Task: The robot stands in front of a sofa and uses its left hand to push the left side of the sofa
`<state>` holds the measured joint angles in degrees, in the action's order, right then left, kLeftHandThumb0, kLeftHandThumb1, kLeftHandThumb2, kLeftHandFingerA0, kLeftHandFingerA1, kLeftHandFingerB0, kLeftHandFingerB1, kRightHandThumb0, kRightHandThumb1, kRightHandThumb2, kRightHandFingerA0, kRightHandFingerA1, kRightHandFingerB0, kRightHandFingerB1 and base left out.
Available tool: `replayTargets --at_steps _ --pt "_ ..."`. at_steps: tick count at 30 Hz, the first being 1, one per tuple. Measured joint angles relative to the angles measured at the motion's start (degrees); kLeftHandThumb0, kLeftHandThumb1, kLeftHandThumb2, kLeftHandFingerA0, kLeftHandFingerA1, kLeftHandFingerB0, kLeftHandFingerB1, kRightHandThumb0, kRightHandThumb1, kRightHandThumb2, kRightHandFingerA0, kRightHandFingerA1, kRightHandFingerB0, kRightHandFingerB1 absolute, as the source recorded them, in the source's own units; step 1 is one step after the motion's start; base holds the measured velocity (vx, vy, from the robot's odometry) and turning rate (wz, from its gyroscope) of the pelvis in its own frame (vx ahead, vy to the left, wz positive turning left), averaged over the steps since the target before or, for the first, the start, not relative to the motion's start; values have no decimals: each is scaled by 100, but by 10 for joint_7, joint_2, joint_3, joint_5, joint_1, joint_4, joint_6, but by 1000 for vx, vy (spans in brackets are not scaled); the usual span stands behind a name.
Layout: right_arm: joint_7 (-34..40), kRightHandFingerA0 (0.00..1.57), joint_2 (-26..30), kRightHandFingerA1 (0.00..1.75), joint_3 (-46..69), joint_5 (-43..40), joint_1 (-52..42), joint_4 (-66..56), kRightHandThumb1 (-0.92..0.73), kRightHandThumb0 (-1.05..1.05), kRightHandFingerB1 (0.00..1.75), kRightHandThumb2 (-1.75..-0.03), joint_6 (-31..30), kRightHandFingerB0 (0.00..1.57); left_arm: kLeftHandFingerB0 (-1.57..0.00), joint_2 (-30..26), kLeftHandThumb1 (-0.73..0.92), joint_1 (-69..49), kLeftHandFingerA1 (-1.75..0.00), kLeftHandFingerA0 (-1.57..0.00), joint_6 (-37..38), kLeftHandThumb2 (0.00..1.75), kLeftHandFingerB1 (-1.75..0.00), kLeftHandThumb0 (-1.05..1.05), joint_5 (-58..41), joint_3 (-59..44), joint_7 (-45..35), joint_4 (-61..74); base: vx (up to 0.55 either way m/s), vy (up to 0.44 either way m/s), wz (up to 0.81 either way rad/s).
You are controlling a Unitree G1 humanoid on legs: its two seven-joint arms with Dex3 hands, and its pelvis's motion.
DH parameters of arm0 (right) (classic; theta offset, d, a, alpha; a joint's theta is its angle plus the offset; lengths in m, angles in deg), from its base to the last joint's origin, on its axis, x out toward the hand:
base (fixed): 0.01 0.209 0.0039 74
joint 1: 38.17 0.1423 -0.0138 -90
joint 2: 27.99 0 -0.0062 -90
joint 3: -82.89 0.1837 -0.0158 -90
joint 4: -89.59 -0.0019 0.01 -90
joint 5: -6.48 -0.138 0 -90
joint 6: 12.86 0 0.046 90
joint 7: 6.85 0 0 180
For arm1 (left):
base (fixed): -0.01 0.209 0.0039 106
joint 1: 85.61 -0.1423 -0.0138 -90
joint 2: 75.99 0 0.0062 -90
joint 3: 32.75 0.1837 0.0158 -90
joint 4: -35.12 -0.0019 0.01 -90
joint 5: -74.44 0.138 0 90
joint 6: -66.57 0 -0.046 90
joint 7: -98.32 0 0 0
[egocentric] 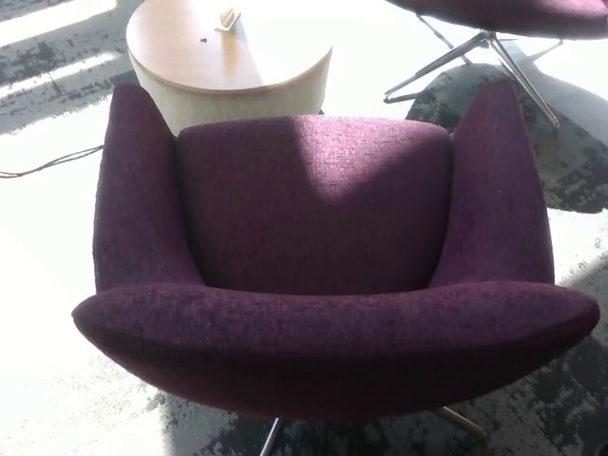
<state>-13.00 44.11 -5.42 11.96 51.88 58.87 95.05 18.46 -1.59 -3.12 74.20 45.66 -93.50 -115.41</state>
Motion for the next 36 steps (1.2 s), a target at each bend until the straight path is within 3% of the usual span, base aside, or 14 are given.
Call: replayTargets --at_steps 9,10,15,16,17,20,22,23,27,29,30,34,35,36 --pt "-18 34 -2 31 28 -24 30 8 -81 -71 29 -65 53 27 -17 -21 83 65 -36 -25 38 65 -29 -72 -50 -66 -44 10 2 -1 1" --pt "-18 34 -2 32 29 -25 32 8 -79 -70 30 -65 55 29 0 -25 51 71 -48 -2 39 108 -47 -36 -53 -71 -47 13 0 0 0" --pt "-26 36 -2 32 36 -34 32 10 -79 -69 30 -65 66 29 0 -58 48 112 -49 0 42 107 -48 -37 -65 -82 -62 38 0 0 0" --pt "-27 34 -1 52 36 -35 32 11 -61 -66 42 -100 67 15 -12 -64 81 124 -32 -17 40 64 -27 -75 -65 -82 -65 39 5 -10 7" --pt "-27 37 0 32 36 -36 33 13 -78 -69 30 -65 68 30 -3 -73 64 141 -47 -13 37 101 -38 -79 -65 -79 -67 42 6 -10 7" --pt "-27 37 -2 32 36 -37 43 19 -78 -69 30 -65 69 30 -3 -113 64 201 -47 -13 21 101 -38 -79 -63 -63 -68 63 0 0 0" --pt "-27 34 -2 51 36 -38 47 22 -62 -71 41 -100 71 16 0 -126 45 224 -48 -1 14 104 -46 -37 -61 -54 -68 72 5 -4 -3" --pt "-27 35 -2 32 36 -38 47 22 -79 -70 30 -65 71 30 -14 -128 79 228 -30 -11 12 64 -28 -80 -61 -51 -68 74 0 0 0" --pt "-27 36 -1 32 37 -39 45 26 -78 -71 30 -65 75 30 -16 -127 78 281 -29 -10 -18 66 -27 -83 -54 -19 -72 67 4 -5 4" --pt "-27 37 -1 52 35 -39 46 27 -63 -68 42 -102 77 17 0 -127 47 303 -48 -1 -27 106 -46 -37 -52 -7 -73 64 0 0 0" --pt "-25 37 -1 32 33 -38 44 27 -79 -71 30 -65 79 30 -13 -127 92 310 -24 -7 -30 73 -26 -77 -50 1 -73 62 0 0 0" --pt "-25 37 -1 32 32 -37 34 32 -78 -71 30 -65 84 29 -18 -120 92 323 -22 -4 -60 79 -29 -80 -35 37 -65 61 0 0 0" --pt "-25 35 -1 52 31 -37 30 32 -61 -68 42 -101 85 15 -17 -116 91 323 -21 -4 -69 80 -29 -81 -29 48 -59 63 0 0 0" --pt "-25 38 -1 32 31 -37 28 32 -78 -71 30 -65 86 30 -18 -112 92 323 -20 -3 -73 80 -28 -85 -26 53 -57 63 0 0 0"
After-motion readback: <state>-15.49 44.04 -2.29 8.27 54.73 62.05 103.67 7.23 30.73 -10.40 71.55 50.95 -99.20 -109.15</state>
